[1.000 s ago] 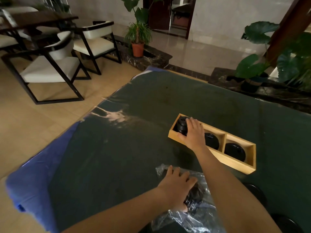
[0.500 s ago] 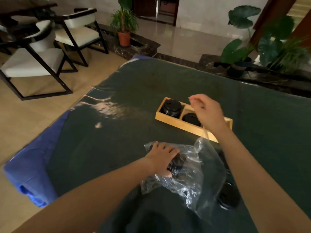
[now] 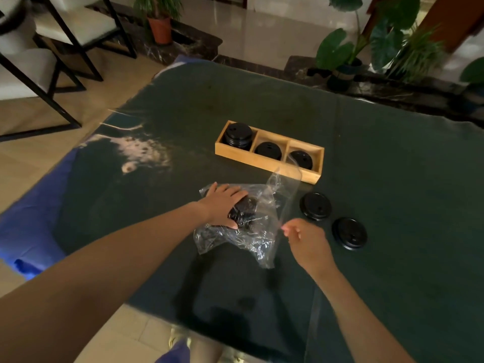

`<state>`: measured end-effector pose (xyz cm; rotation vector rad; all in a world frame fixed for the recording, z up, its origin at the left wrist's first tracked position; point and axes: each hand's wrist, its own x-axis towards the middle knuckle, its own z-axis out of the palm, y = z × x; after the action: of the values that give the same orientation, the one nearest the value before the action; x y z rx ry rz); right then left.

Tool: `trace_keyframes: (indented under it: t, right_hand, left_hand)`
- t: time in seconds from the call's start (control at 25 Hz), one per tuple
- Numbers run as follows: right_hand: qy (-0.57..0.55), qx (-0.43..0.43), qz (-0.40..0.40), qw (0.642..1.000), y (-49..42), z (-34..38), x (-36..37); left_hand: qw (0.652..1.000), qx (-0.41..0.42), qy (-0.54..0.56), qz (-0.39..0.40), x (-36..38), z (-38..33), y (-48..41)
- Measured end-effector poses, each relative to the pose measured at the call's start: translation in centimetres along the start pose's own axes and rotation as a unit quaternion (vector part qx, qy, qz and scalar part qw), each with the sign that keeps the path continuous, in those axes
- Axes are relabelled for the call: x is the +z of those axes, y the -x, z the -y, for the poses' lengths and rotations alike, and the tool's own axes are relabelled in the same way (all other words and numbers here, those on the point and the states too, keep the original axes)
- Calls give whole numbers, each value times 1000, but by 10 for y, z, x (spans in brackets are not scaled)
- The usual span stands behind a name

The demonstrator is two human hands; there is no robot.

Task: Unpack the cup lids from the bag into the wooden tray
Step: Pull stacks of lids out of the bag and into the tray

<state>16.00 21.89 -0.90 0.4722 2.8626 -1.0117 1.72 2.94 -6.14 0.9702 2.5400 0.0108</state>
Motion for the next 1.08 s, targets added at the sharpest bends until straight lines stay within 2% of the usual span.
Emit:
trace_keyframes:
  t: [0.04,0.08,0.12,0.16,0.2,0.24,0.28,0.32,0.36,0.4,0.44,0.52,0.6,0.76,1.08]
  right_hand:
    - [-14,5,-106,994,1,7,-8]
    - [-54,-31,-223,973,4,17,-21]
    - [-92,-107,-314,939,8,28,-32]
    - [-114,-194,-343,912,10,38,-40]
    - [-110,-265,-308,907,8,45,-42]
    - [-78,-292,-232,925,1,51,-41]
    - [0,-266,-124,956,-10,53,-35]
    - [120,-202,0,972,-25,50,-26]
    - [230,-117,117,959,-40,41,-17]
    - [293,-50,199,934,-52,28,-7]
    - [305,-18,245,920,-60,14,2]
    - [240,-55,250,936,-68,-16,25]
    - [150,-128,205,959,-68,-31,47]
    - [29,-187,166,968,-74,-32,68]
    - [-32,-254,108,961,-91,-15,84]
  left_hand:
    - [1000,-1,0,0,1,0,0]
    - [1000,-4,-3,-2,2,-1,0]
    - [1000,-7,-7,-5,3,-2,0]
    - [1000,-10,-10,-7,3,-2,0]
    - [1000,-11,-9,-6,3,-2,0]
    - [1000,-10,-9,-7,3,-3,0]
    - [1000,-9,-8,-9,4,-3,1]
    - [1000,-8,-7,-8,4,-3,2]
    - [1000,-8,-5,-8,3,-1,3]
    - [1000,-9,0,-9,3,0,3]
    - [1000,-7,7,-11,3,1,3]
    - [1000,0,18,-11,4,2,4]
    - [1000,8,25,-10,4,5,5]
    - [999,10,51,-12,3,13,8]
    - [998,13,67,-10,-5,16,5]
